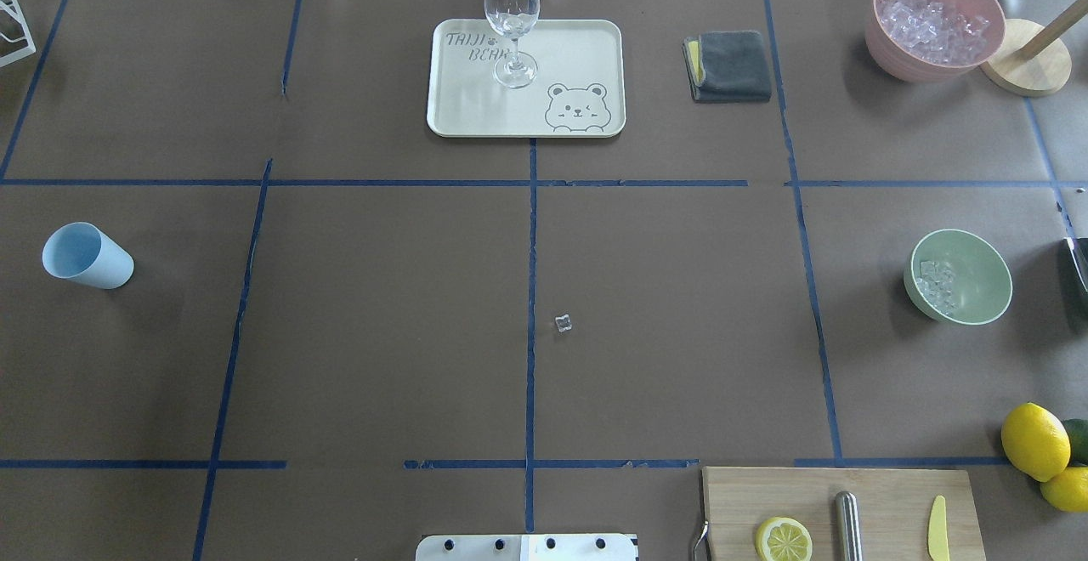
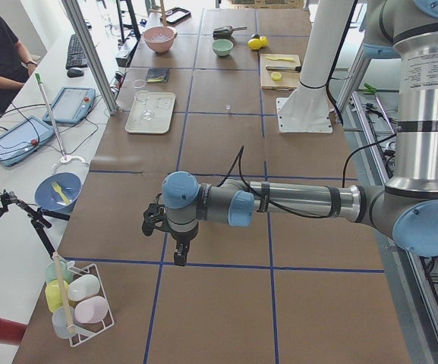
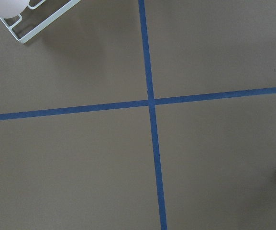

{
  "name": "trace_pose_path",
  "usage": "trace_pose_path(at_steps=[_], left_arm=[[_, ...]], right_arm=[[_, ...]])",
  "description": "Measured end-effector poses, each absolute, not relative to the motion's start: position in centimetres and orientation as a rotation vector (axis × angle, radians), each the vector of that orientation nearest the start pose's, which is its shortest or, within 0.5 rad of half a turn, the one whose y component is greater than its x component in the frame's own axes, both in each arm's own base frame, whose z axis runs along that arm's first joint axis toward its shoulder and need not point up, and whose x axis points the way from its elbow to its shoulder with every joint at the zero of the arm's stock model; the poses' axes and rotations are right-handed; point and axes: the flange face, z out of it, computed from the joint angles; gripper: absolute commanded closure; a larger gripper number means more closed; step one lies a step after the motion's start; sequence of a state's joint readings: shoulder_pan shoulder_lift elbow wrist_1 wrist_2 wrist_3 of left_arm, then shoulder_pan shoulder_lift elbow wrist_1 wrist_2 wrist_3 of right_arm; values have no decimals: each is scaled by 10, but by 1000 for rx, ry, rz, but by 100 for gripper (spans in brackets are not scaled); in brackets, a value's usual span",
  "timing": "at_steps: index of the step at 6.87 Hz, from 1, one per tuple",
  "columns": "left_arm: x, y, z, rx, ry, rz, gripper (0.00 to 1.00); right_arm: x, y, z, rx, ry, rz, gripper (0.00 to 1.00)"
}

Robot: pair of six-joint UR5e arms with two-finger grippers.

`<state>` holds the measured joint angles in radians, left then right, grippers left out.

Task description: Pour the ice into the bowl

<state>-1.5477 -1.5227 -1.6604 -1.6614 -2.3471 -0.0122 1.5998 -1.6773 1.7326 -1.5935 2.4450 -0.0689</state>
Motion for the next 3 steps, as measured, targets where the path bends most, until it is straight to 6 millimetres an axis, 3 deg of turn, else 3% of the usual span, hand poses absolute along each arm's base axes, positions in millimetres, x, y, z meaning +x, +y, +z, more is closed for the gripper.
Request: trace_pose_path(at_steps=[3], left_arm=[[-52,-481,627,112,777,62,0]], right_arm=[[70,-443,627,71,-867,-55,0]])
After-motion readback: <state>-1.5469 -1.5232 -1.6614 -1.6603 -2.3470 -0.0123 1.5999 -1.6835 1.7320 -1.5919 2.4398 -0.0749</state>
